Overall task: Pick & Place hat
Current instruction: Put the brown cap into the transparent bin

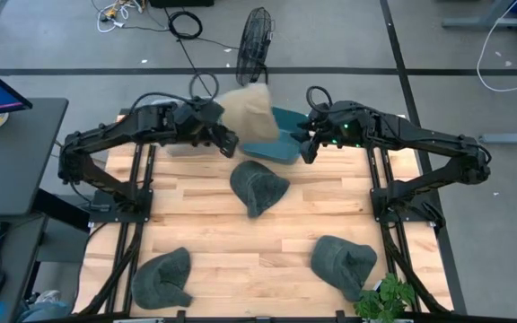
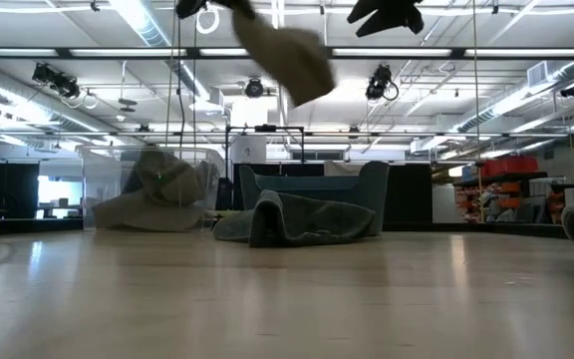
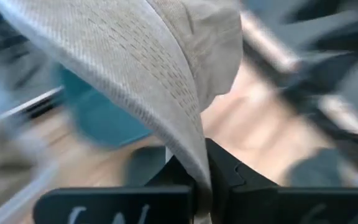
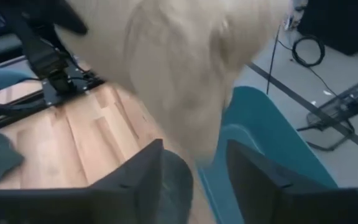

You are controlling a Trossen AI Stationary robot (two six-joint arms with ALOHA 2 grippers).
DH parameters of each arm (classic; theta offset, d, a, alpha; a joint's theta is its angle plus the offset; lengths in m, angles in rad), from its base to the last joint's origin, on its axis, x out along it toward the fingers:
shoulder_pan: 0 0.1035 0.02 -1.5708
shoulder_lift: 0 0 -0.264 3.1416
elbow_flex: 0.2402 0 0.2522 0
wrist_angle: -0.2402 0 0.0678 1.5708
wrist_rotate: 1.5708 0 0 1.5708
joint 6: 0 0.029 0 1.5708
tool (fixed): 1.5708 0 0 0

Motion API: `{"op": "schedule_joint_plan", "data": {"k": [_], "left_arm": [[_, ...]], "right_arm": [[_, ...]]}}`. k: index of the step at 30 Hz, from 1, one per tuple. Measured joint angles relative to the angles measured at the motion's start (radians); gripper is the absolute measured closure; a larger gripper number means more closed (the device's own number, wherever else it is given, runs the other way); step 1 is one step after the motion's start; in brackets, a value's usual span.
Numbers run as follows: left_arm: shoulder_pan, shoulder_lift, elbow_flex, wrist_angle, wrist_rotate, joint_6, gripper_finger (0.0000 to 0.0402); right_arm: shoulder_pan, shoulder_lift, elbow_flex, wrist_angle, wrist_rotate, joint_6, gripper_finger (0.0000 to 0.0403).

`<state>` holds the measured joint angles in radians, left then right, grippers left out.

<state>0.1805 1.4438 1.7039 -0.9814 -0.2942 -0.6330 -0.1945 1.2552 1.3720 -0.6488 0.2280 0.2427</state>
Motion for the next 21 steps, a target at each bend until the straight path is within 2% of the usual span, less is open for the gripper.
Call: {"op": "schedule_joint_plan", "data": {"k": [4,8,16,21], "left_arm": [[0.06,-0.04,0.0,-0.188,-0.104,-0.054,0.0386],[0.131,-0.07,0.0,-0.324,-0.153,-0.09,0.039],[0.287,-0.078,0.0,-0.571,-0.131,-0.116,0.0388],[0.381,-0.077,-0.053,-0.584,-0.065,-0.108,0.0389]], "right_arm": [[0.0,0.0,0.0,-0.003,-0.003,-0.017,0.0185],[0.0,0.0,0.0,-0.003,-0.009,-0.019,0.017],[0.0,0.0,0.0,-0.004,-0.009,-0.02,0.0168],[0.0,0.0,0.0,-0.004,-0.008,-0.02,0.0168]]}}
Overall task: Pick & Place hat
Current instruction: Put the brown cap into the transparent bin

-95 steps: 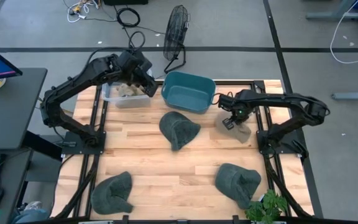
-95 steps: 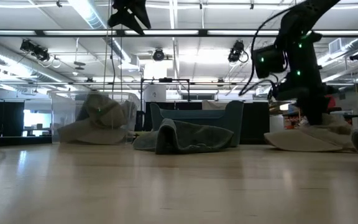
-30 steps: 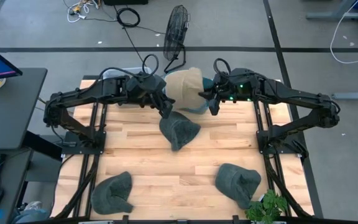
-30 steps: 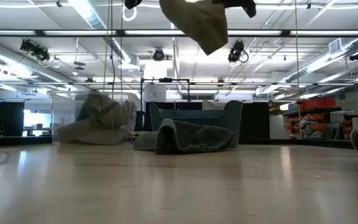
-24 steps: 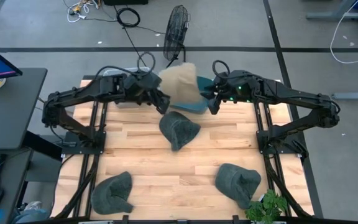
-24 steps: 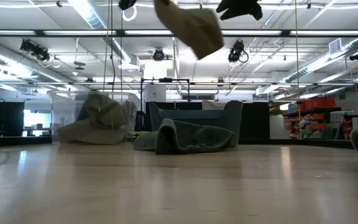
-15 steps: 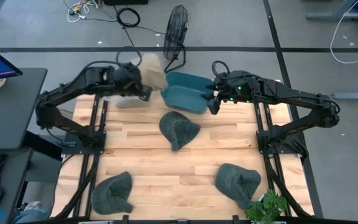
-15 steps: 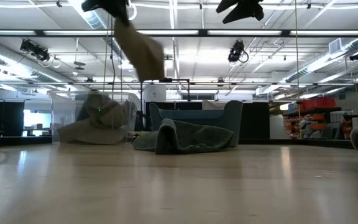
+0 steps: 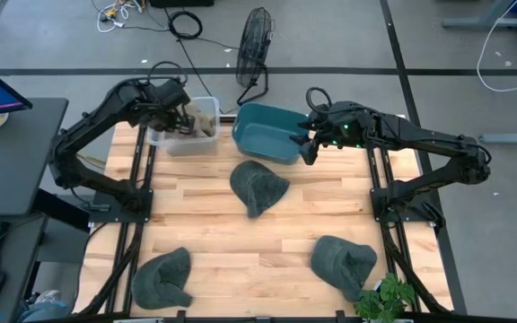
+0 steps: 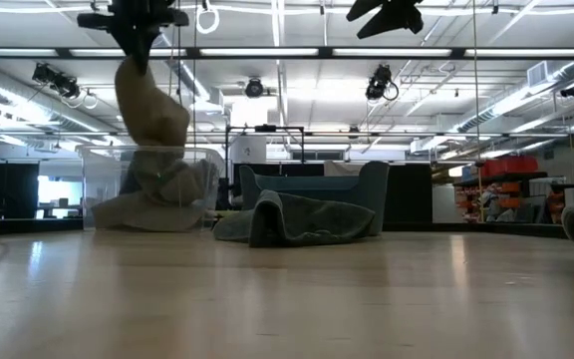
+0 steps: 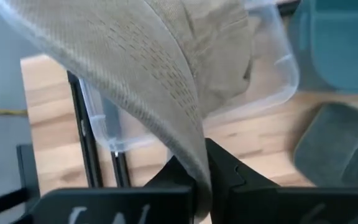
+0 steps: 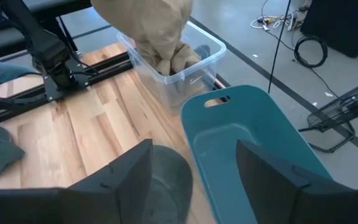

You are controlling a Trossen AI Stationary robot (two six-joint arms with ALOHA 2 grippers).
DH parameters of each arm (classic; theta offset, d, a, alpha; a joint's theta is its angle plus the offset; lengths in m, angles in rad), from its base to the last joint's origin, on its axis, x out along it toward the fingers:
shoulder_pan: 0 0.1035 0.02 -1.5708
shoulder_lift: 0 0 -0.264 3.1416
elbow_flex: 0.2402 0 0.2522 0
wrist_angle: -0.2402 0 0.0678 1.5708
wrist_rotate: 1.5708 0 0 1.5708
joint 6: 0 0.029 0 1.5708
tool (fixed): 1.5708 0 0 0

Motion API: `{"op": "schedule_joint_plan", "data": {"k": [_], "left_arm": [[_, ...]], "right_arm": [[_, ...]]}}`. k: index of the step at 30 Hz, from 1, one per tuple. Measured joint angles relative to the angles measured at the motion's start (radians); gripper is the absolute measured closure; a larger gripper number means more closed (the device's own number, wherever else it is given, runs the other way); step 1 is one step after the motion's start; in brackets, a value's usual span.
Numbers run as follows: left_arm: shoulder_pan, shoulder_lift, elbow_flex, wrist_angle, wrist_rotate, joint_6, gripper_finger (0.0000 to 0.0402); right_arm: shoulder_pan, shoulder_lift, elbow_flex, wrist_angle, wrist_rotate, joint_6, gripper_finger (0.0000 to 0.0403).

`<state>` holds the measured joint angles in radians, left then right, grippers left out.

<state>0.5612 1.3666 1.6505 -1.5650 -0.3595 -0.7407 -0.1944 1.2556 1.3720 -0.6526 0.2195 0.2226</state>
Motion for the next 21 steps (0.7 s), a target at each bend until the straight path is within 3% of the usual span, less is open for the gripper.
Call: {"op": "schedule_joint_plan", "data": {"k": [3,7,10,21], "left_arm": [[0.065,-0.001,-0.061,0.028,0.055,0.044,0.0384],[0.13,-0.001,-0.179,0.238,0.176,0.123,0.0387],[0.169,0.001,-0.226,0.34,0.205,0.153,0.0388],[0.255,0.021,-0.237,0.34,0.276,0.229,0.0372]], "right_arm": [[0.0,0.0,0.0,0.0,0.0,0.0,0.0168],[0.0,0.0,0.0,0.0,0.0,0.0,0.0168],[0.0,0.0,0.0,-0.001,0.0,-0.001,0.0168],[0.0,0.0,0.0,-0.009,0.0,-0.003,0.0168]]}}
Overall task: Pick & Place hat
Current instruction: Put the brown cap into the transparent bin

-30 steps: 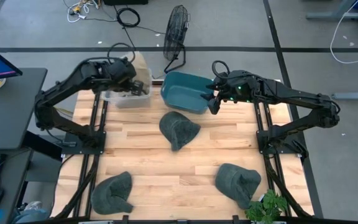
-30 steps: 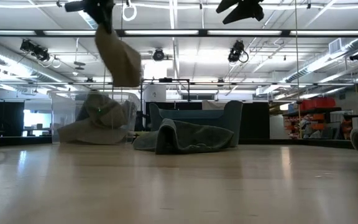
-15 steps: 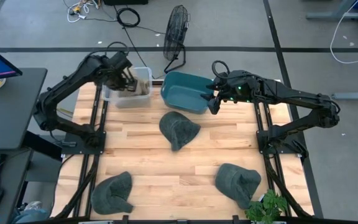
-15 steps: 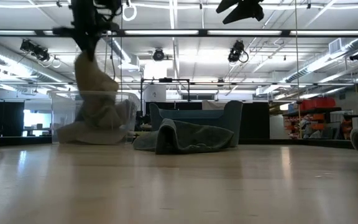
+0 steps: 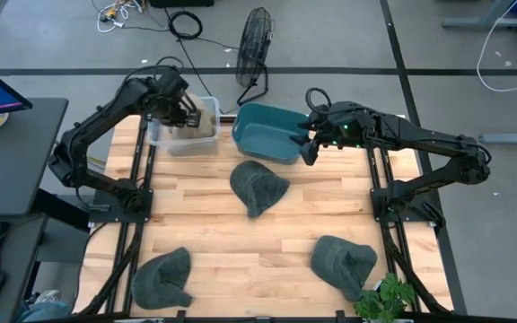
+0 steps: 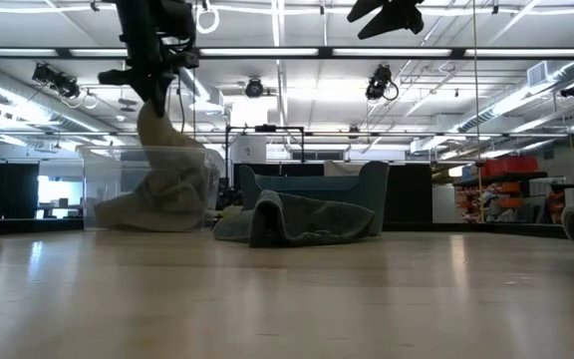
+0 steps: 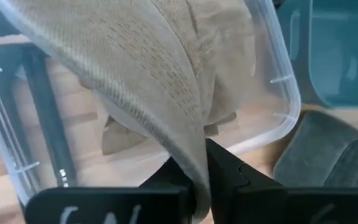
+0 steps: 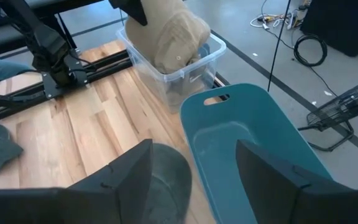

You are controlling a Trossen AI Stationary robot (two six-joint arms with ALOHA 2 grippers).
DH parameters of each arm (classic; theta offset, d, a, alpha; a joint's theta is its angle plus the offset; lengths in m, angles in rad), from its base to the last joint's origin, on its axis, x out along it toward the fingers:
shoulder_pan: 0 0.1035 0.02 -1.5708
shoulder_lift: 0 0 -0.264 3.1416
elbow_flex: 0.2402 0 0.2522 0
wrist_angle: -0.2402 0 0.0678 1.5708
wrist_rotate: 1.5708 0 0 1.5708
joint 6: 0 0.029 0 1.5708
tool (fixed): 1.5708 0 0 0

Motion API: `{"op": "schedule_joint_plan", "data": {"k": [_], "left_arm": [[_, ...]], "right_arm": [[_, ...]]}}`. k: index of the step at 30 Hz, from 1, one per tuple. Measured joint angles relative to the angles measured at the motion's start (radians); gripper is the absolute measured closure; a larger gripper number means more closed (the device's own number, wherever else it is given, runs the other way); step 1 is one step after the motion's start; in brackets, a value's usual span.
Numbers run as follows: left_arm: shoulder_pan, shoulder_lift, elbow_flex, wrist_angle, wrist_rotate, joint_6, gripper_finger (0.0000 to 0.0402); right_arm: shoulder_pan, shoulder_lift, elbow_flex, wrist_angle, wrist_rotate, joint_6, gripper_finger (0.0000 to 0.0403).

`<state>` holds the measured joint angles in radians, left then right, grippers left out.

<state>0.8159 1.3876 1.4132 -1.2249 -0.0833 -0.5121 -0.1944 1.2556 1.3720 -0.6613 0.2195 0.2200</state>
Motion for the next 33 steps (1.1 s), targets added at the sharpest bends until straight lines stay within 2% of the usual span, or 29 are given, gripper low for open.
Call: {"op": "schedule_joint_plan", "data": {"k": [6,13,17,21,27,30,33], "left_arm": [[0.012,0.0,0.002,-0.117,0.009,0.078,0.0355],[0.012,0.0,0.012,-0.139,0.001,0.135,0.0281],[0.01,0.0,0.096,-0.236,-0.001,0.13,0.0242],[0.01,-0.001,0.226,-0.349,-0.011,0.115,0.0223],[0.009,-0.019,0.406,-0.308,-0.028,0.079,0.0235],[0.009,-0.015,0.418,-0.259,-0.036,0.076,0.0265],[0.012,-0.013,0.371,-0.217,-0.041,0.072,0.0312]], "right_arm": [[0.0,0.0,0.0,0.0,0.0,-0.027,0.0168],[0.0,0.0,0.0,0.0,0.0,-0.047,0.0168],[0.0,0.0,0.0,-0.001,0.0,-0.055,0.0168],[0.0,0.0,0.0,-0.001,0.0,-0.055,0.0168],[0.0,0.0,0.0,-0.001,-0.001,-0.055,0.0168],[0.0,0.0,0.0,-0.001,-0.001,-0.055,0.0168],[0.0,0.0,0.0,-0.001,-0.002,-0.055,0.0168]]}}
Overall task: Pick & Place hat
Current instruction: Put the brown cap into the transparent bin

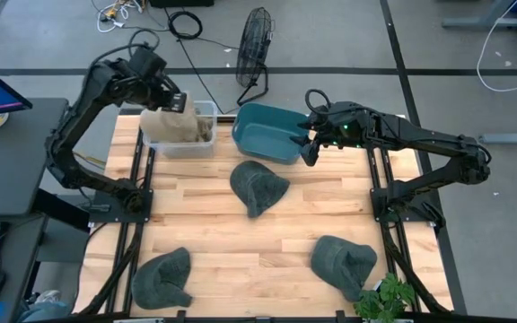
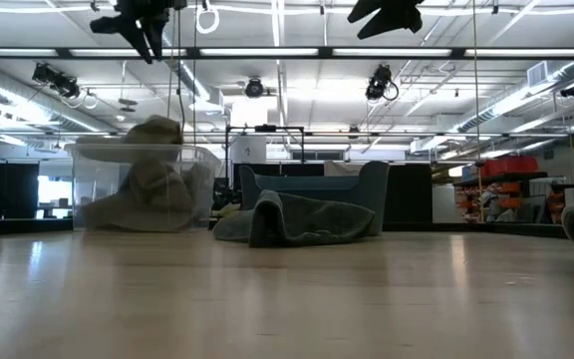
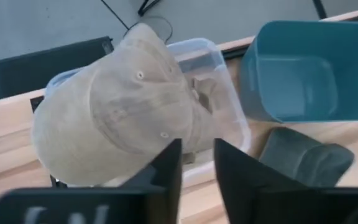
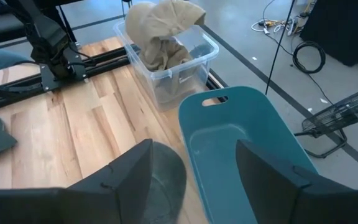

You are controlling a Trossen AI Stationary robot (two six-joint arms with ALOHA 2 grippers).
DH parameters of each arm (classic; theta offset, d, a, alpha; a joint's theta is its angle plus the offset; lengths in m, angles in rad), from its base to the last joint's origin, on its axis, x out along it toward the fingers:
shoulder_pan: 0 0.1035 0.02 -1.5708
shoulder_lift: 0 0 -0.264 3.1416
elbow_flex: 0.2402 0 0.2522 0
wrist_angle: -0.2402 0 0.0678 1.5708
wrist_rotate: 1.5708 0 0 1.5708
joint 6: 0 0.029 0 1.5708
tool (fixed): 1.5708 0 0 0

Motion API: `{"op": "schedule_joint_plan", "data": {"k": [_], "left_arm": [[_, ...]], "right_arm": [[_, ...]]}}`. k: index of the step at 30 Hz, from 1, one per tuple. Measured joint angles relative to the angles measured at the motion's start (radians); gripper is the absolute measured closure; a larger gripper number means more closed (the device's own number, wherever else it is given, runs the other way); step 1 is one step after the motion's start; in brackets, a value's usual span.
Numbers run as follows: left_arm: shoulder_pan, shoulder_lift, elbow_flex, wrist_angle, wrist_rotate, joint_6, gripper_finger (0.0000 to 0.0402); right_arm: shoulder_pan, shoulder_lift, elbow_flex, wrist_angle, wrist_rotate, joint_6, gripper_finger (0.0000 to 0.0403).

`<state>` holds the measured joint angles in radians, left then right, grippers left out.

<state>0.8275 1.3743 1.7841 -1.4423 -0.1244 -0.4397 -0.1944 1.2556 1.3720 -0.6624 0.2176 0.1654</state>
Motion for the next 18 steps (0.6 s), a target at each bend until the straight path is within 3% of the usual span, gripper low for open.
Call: {"op": "schedule_joint_plan", "data": {"k": [5,13,18], "left_arm": [[0.0,0.0,-0.197,0.102,-0.002,-0.009,0.0392],[0.056,0.002,-0.558,0.308,-0.072,-0.05,0.0398],[0.106,0.0,-0.727,0.494,0.015,-0.068,0.0398]], "right_arm": [[0.0,0.0,0.0,0.0,0.0,0.001,0.0168],[0.0,0.0,0.0,-0.001,-0.001,0.006,0.0168],[0.0,0.0,0.0,-0.001,-0.001,0.006,0.0168]]}}
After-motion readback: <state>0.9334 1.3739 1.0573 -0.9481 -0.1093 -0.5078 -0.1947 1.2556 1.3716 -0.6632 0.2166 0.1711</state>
